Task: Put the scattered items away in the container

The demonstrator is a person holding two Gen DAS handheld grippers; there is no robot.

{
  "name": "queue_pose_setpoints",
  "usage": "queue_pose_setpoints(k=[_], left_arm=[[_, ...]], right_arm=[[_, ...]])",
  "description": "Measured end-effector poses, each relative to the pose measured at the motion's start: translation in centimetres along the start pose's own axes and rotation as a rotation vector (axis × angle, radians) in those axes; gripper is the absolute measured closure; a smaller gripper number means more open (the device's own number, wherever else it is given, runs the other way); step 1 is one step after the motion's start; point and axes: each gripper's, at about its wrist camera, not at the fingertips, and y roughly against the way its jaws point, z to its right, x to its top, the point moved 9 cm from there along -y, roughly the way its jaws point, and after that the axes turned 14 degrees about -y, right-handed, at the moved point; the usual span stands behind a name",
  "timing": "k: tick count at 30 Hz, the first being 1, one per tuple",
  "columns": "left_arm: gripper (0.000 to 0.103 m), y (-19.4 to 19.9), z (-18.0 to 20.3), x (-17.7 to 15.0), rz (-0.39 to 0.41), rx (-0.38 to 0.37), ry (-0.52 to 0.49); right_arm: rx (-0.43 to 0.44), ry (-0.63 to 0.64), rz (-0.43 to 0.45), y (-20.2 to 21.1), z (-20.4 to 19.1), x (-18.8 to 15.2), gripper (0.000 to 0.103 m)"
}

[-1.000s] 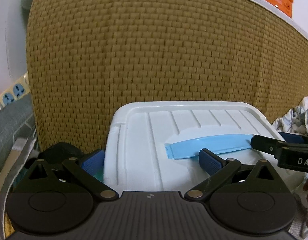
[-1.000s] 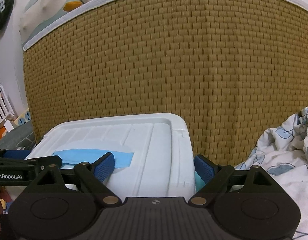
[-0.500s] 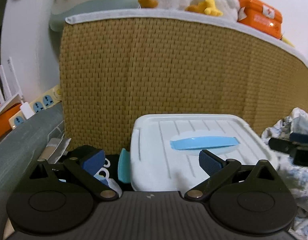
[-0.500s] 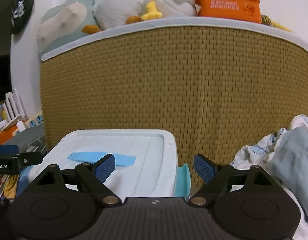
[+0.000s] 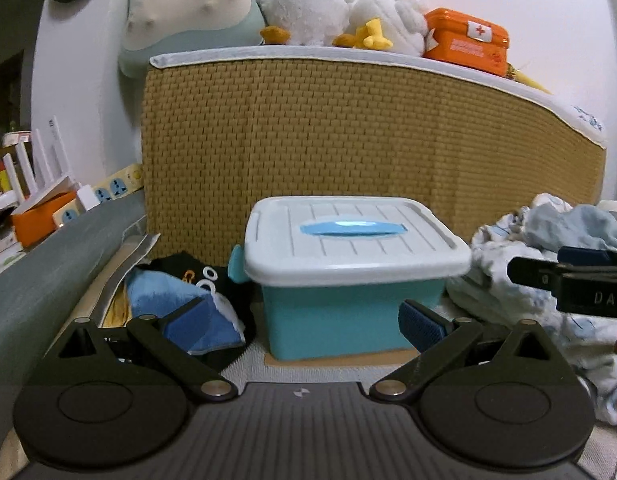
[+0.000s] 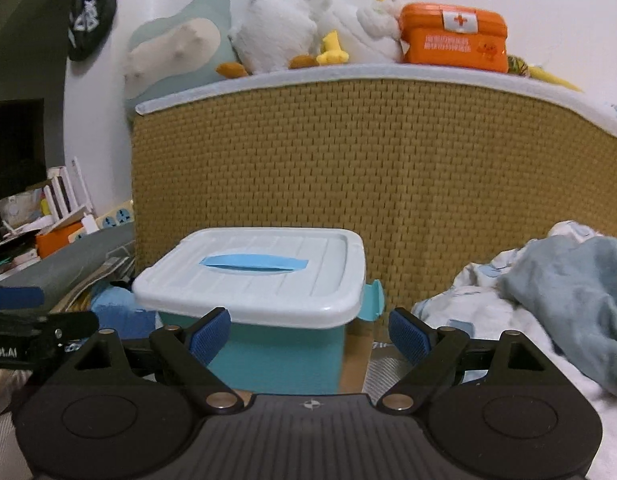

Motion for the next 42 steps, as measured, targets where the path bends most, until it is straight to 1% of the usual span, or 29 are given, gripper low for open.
queue_pose_setpoints(k=[3, 9, 15, 18, 23, 26, 28, 31, 35, 38, 42], left_arm=[[0.000, 1.7, 0.7, -0.8, -0.001, 0.005, 0.006], [0.000, 3.9, 2.3, -2.3, -0.015, -0.019, 0.014], [0.000, 5.4, 4.0, -4.8, 0.005, 0.000, -0.010], [0.000, 5.1, 4.7, -6.7, 0.020, 0.009, -0.018], [0.000, 3.6, 4.8, -10.1, -0.015, -0.003, 0.010], [0.000, 3.1, 4.7, -11.9, -0.034, -0.001, 0.023], [0.000, 3.3, 4.6, -12.7, -0.028, 0.003, 0.020], [0.000, 3.1, 4.5, -13.3, -0.013, 0.003, 0.037], [0.000, 2.9, 4.9, -14.0, -0.007, 0.000, 0.047], [0.000, 3.1, 5.4, -14.2, 0.005, -0.004, 0.033], [0.000, 3.2, 5.2, -14.4, 0.003, 0.008, 0.041]], right_arm=[[0.002, -0.002, 0.000, 1.9, 0.1, -0.9, 0.014], [-0.011, 0.015, -0.008, 4.9, 0.6, -3.4, 0.014], [-0.026, -0.046, -0.014, 6.9, 1.3, -5.8, 0.014], [-0.023, -0.064, 0.001, 7.2, 1.5, -7.4, 0.014], [-0.055, -0.075, -0.004, 6.4, 2.5, -11.2, 0.014], [-0.069, -0.041, 0.009, 6.3, 2.7, -12.9, 0.014], [-0.073, -0.034, 0.030, 6.3, 2.9, -13.6, 0.014], [-0.085, -0.060, 0.054, 6.6, 3.3, -14.3, 0.014], [-0.050, -0.024, 0.104, 7.2, 2.2, -14.7, 0.014], [-0.044, 0.015, 0.090, 7.0, 1.6, -15.5, 0.014], [-0.062, -0.009, 0.069, 6.6, 1.9, -16.0, 0.014]])
